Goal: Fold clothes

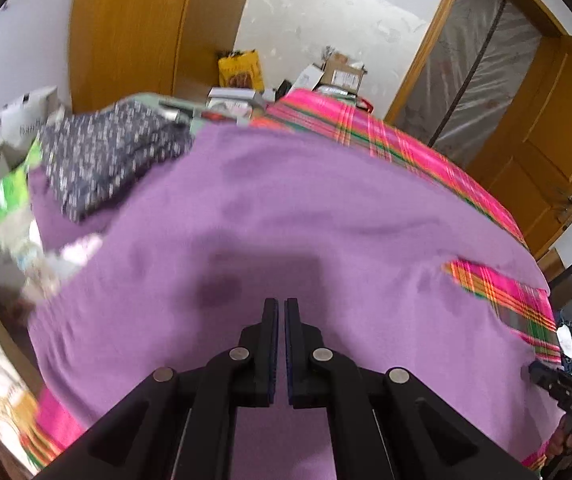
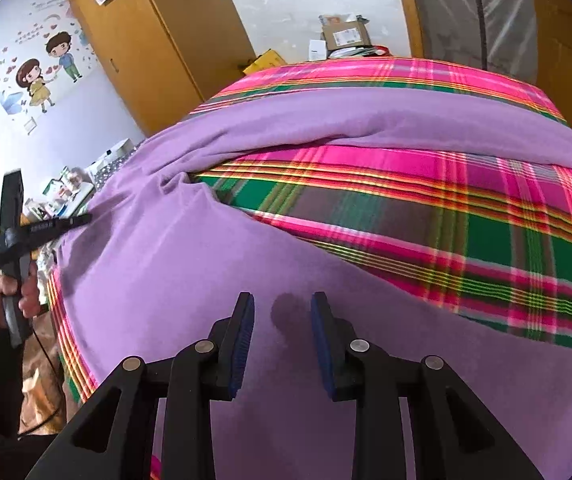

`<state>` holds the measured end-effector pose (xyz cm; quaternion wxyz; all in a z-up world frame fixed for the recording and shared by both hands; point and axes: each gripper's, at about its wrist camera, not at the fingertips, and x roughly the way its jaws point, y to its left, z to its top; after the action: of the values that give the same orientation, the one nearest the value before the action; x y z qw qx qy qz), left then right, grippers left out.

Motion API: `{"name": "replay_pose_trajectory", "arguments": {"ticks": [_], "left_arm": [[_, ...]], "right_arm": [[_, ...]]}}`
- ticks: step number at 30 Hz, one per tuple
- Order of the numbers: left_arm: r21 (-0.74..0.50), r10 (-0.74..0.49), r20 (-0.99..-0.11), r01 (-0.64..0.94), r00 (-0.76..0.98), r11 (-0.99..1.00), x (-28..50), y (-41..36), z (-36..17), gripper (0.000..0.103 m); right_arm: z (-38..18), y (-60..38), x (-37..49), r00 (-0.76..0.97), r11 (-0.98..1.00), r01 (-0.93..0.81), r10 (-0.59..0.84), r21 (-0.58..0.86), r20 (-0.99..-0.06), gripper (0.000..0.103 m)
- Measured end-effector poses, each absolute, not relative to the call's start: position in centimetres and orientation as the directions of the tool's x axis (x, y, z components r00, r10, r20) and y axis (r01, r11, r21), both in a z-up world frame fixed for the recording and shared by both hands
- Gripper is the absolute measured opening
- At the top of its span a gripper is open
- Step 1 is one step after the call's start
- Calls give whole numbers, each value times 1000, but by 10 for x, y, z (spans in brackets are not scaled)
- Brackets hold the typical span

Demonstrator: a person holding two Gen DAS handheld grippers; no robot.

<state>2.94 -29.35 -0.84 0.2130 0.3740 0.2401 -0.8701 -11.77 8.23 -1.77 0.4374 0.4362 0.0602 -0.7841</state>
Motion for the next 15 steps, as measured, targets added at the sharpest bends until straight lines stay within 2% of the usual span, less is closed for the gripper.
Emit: {"name": "replay_pose_trajectory", "arguments": {"ticks": [4,10,14,15], "left_arm": [[-213,-203,-768,541,-607,-813,2,-323,-4,3],[-211,-187,-795,553,-577,-806,-36,-374,-1,3],[-247,-141,-808,547,-572,-800,-55,-406,-2,15],[-259,-127,-814,549,-567,-795,-60,-414,-5,16]], "right_arm": [[-17,75,-117,-225,-601,744,-637,292,-738,30],[-13,70,-117,-228,-600,747,-636,286,-737,31],[-13,63,-118,-223,-597,749,-637,289,-738,31],[-13,61,-119,-221,-596,749,-637,289,-738,31]]}}
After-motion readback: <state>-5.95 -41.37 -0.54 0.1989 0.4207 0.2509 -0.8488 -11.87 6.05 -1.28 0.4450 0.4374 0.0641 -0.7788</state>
